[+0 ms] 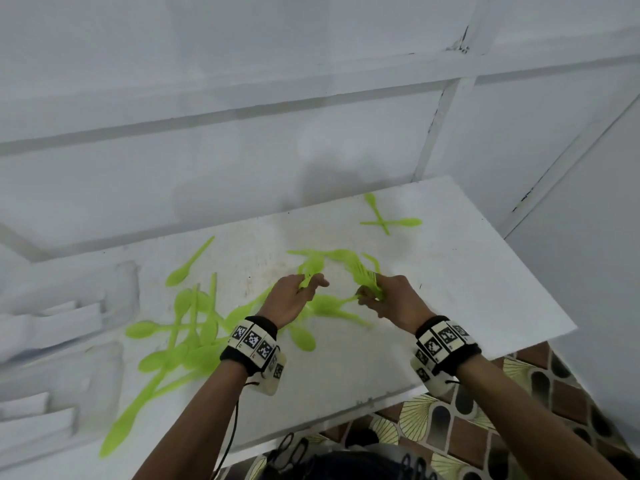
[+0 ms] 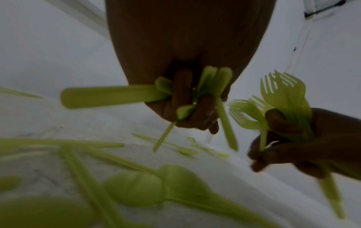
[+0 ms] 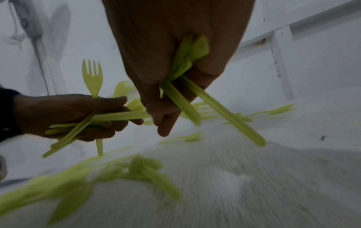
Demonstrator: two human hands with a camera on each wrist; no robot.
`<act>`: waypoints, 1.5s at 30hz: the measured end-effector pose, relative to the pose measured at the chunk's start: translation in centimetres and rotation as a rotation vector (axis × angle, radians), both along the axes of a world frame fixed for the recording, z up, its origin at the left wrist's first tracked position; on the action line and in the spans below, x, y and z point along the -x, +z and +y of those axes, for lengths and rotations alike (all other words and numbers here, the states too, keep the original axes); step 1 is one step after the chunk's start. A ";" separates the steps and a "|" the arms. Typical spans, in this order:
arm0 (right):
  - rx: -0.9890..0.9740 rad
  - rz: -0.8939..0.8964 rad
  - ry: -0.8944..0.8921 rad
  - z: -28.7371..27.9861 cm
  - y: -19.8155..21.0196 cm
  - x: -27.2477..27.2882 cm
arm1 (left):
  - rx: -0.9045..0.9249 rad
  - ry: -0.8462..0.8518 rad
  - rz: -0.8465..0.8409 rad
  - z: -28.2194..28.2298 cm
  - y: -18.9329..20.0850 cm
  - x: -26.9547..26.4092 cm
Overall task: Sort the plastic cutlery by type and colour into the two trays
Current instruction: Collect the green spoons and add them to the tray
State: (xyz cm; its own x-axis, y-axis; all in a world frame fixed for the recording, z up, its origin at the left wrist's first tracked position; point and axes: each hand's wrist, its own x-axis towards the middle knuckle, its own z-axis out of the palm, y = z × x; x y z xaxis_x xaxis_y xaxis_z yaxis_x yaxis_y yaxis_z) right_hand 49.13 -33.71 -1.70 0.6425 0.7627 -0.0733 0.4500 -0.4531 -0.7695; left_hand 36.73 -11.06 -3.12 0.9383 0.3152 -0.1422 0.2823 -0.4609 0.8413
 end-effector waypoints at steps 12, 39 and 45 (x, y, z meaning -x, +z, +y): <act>-0.133 -0.057 -0.308 3.3 -0.2 0.2 | 0.067 -0.147 0.015 -3.5 0.1 -0.9; 0.438 -0.271 -0.248 12.0 -2.1 -23.0 | 0.129 0.158 -0.028 -2.7 0.2 -8.9; 0.481 -0.193 -0.298 11.8 -2.6 -22.2 | 0.141 0.186 -0.028 -2.0 -0.5 -8.8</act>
State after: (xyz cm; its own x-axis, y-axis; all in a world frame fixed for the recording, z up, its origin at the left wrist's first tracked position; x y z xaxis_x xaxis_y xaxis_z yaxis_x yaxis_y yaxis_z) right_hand 71.31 -21.90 -4.25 0.8600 0.4573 -0.2265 0.3608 -0.8587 -0.3639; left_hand 45.53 -13.03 -3.65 0.8700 0.4623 -0.1716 0.3269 -0.2802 0.9026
